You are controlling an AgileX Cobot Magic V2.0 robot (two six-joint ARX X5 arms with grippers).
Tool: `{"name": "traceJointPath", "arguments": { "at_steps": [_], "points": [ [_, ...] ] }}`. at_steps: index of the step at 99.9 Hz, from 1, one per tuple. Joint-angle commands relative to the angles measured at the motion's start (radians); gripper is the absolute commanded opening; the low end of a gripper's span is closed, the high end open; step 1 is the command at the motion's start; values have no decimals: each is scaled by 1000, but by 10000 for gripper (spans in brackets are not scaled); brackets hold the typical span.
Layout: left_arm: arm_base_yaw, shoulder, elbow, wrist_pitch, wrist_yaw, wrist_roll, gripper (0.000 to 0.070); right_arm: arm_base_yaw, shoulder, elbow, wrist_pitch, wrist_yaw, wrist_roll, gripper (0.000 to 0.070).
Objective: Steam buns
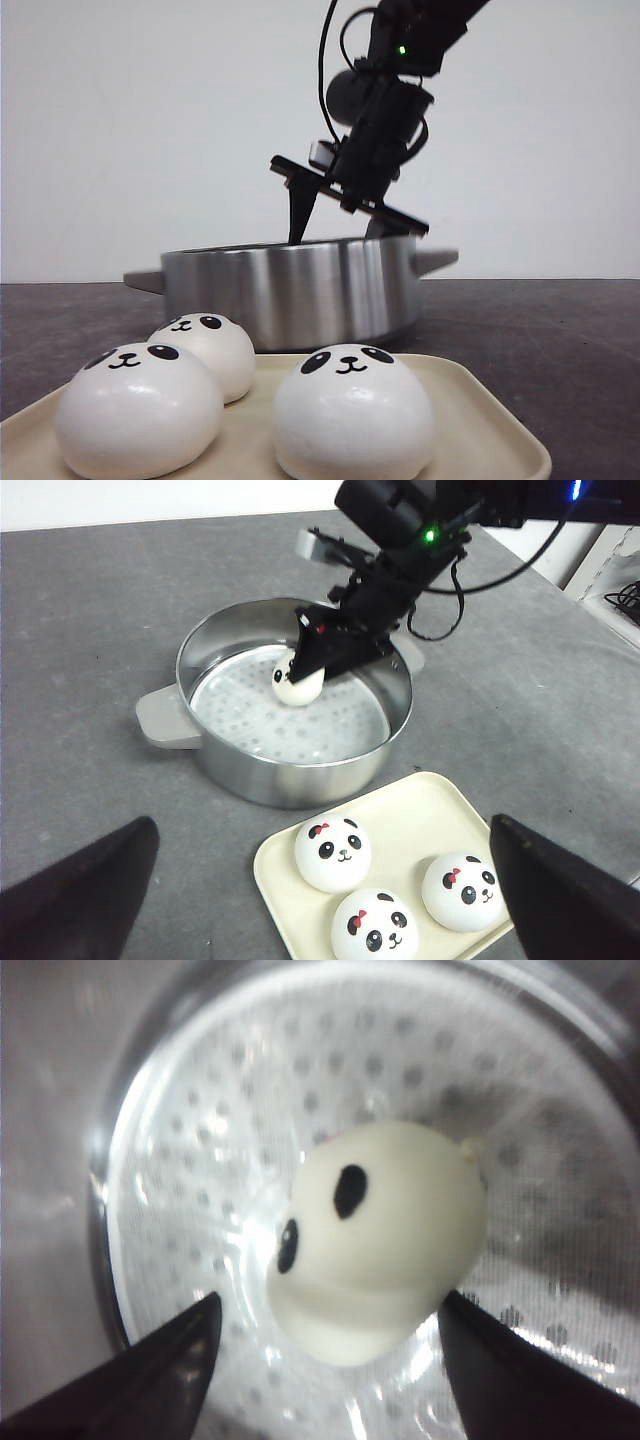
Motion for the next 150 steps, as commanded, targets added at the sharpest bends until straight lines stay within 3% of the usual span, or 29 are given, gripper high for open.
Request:
{"name": "traceJointPath", "arguments": {
  "at_steps": [1, 20, 44, 51, 72, 93, 101, 113, 129, 137, 150],
  "points": [
    [-5, 6, 19, 11, -5, 9, 672, 5, 14, 87, -23, 35, -16, 431],
    [-5, 6, 19, 12, -5, 9, 672, 5, 14, 227, -101, 131, -26, 431],
    [-5, 6, 19, 13, -5, 9, 672, 6, 10, 356, -251, 141, -129, 428],
    [-5, 6, 19, 13, -5, 8, 672, 15, -7, 388, -299, 207, -150, 408],
    [-5, 6, 18, 5, -4, -10, 672, 93, -194, 394, -247, 446, -172, 203],
    [-5, 6, 18, -32, -1, -30, 672, 257, -403, 394, -143, 564, -330, 99],
    [-5, 6, 18, -50, -1, -41, 672, 333, -461, 394, -153, 597, -380, 7],
    [-5, 6, 18, -58, -1, -87, 672, 430, -539, 394, -178, 647, -409, 7],
    [-5, 13, 18, -42, 3, -172, 661, 551, -632, 394, -213, 803, -445, 7],
    [-5, 35, 18, -17, 18, -206, 624, 598, -681, 394, -266, 868, -447, 7],
    [-5, 128, 18, 46, 77, -243, 627, 654, -760, 394, -385, 931, -447, 7]
  ]
}}
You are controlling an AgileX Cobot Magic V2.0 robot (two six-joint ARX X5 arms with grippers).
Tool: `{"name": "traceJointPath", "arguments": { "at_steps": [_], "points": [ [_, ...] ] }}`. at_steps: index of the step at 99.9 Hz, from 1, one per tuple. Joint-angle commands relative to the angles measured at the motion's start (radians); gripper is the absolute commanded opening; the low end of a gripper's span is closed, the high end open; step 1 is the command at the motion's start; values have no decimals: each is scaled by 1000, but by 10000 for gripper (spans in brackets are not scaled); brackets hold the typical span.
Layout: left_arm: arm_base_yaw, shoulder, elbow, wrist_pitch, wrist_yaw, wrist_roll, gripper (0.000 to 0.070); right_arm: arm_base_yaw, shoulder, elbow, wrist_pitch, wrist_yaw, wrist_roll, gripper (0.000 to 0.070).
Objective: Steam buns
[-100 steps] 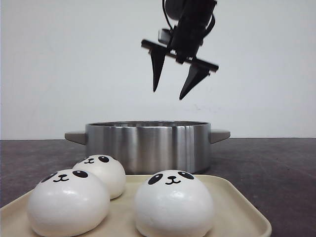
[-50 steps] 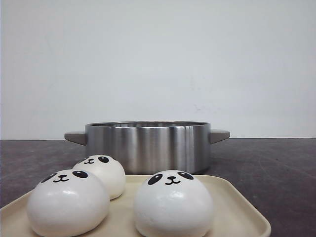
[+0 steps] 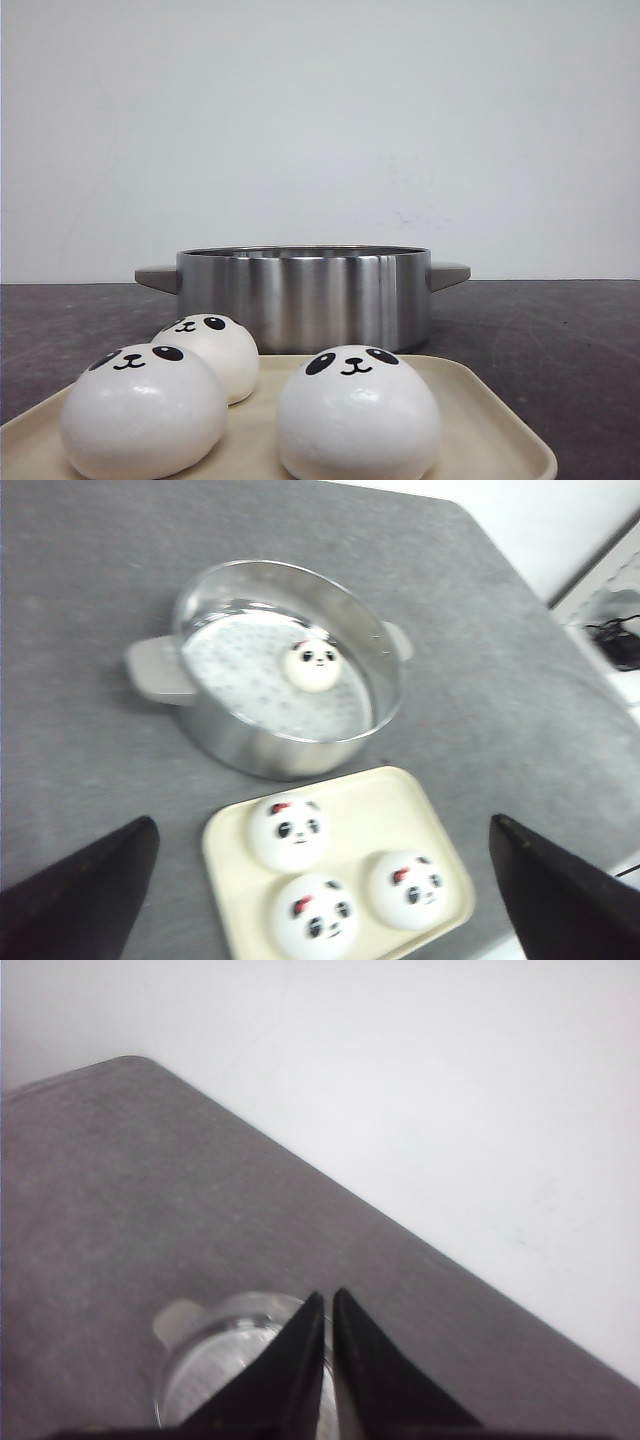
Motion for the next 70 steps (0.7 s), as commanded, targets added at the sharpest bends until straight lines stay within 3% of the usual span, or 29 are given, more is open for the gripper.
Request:
{"name": "traceJointPath", "arguments": {
  "at_steps": [1, 18, 39, 70],
  "points": [
    [-5, 65, 18, 34, 33, -42, 627, 27, -25, 24, -51, 31, -10, 7],
    [-37, 262, 18, 51, 54, -53, 637, 64, -132, 24, -148, 39, -9, 7],
    [-106, 537, 18, 42, 54, -57, 638, 71, -270, 24, -150, 41, -10, 7],
    [-193, 848, 19, 201, 53, -82, 637, 71, -411, 23, -152, 45, -6, 7]
  ]
}}
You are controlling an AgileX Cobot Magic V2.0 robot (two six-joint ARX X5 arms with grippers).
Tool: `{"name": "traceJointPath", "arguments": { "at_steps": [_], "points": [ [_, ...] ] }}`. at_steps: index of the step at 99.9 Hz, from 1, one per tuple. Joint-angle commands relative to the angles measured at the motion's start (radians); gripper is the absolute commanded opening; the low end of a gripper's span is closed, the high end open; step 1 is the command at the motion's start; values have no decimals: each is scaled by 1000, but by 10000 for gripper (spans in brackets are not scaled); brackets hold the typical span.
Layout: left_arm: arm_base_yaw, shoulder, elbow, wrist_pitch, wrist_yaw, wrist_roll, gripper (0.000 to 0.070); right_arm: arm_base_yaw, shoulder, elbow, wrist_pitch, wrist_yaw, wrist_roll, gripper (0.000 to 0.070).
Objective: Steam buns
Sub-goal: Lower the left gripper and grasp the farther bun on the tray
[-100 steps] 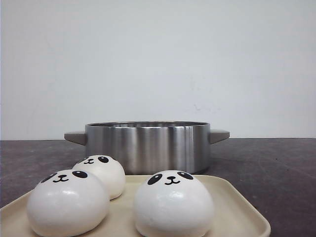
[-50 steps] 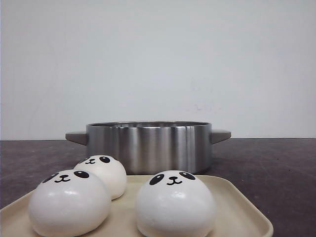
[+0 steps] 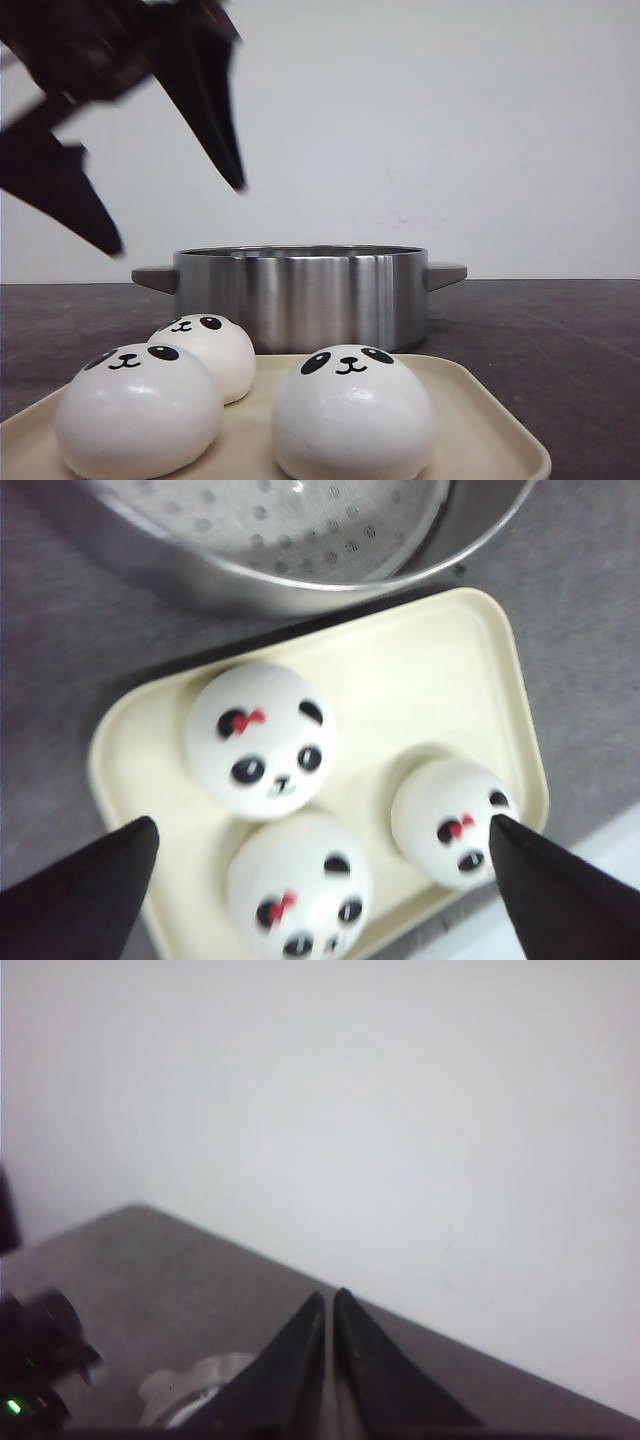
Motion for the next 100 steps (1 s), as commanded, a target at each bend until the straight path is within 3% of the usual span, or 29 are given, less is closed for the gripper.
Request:
{"name": "traceJointPath", "arguments": {
  "at_steps": [1, 19, 40, 81, 86, 95, 100],
  "points": [
    [-19, 59, 18, 19, 4, -19, 637, 13, 17, 18, -71, 3, 1, 7],
    [-39, 174, 18, 29, -14, -16, 637, 12, -5, 12, -74, 3, 9, 7],
    [-39, 228, 18, 56, -123, -13, 635, 11, -19, -35, -74, 3, 39, 7],
    [-39, 284, 18, 78, -125, -14, 615, 11, -19, -127, -74, 3, 114, 7],
    [-39, 291, 18, 80, -129, -14, 533, 11, -19, -127, -74, 3, 117, 7],
    [-39, 306, 18, 83, -133, -14, 290, 11, -19, -127, -74, 3, 128, 7],
    [-39, 315, 18, 83, -132, -13, 196, 11, -19, -127, -74, 3, 136, 7]
  ]
}}
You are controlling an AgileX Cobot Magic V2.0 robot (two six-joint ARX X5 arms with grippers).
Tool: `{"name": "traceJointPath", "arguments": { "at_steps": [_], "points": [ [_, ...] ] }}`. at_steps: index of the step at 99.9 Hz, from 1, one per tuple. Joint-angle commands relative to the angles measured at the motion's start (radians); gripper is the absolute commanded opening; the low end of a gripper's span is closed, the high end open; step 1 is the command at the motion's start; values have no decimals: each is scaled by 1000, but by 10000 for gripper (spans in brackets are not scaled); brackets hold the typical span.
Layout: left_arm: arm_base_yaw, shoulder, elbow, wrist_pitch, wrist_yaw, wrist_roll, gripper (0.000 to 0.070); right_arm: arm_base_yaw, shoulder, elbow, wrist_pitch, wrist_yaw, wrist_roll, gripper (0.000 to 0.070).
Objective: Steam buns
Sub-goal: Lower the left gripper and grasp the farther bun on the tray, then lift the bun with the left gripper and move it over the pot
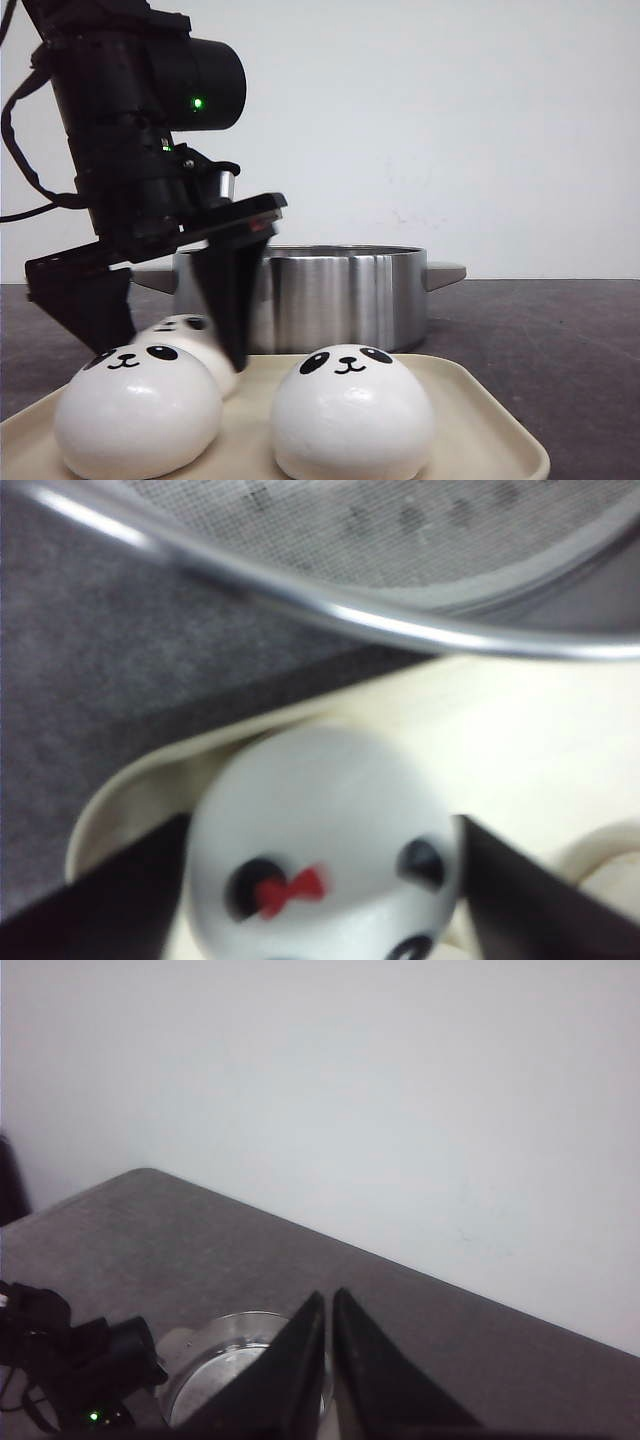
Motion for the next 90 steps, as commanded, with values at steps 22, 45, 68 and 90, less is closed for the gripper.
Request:
{"name": "traceJointPath", "arguments": {
  "at_steps": [22, 45, 68, 90],
  "points": [
    [-8, 45, 21, -8, 8, 22, 0, 11, -3, 22, -73, 3, 33, 7],
    [-8, -37, 115, -114, 150, 63, 0, 11, -4, 22, -73, 4, 33, 7],
    [-26, -147, 306, -219, 219, 72, 0, 11, -4, 22, -73, 4, 33, 7],
    [-16, -133, 501, -125, 7, 87, 2, 11, -4, 22, -73, 4, 33, 7]
  ]
}}
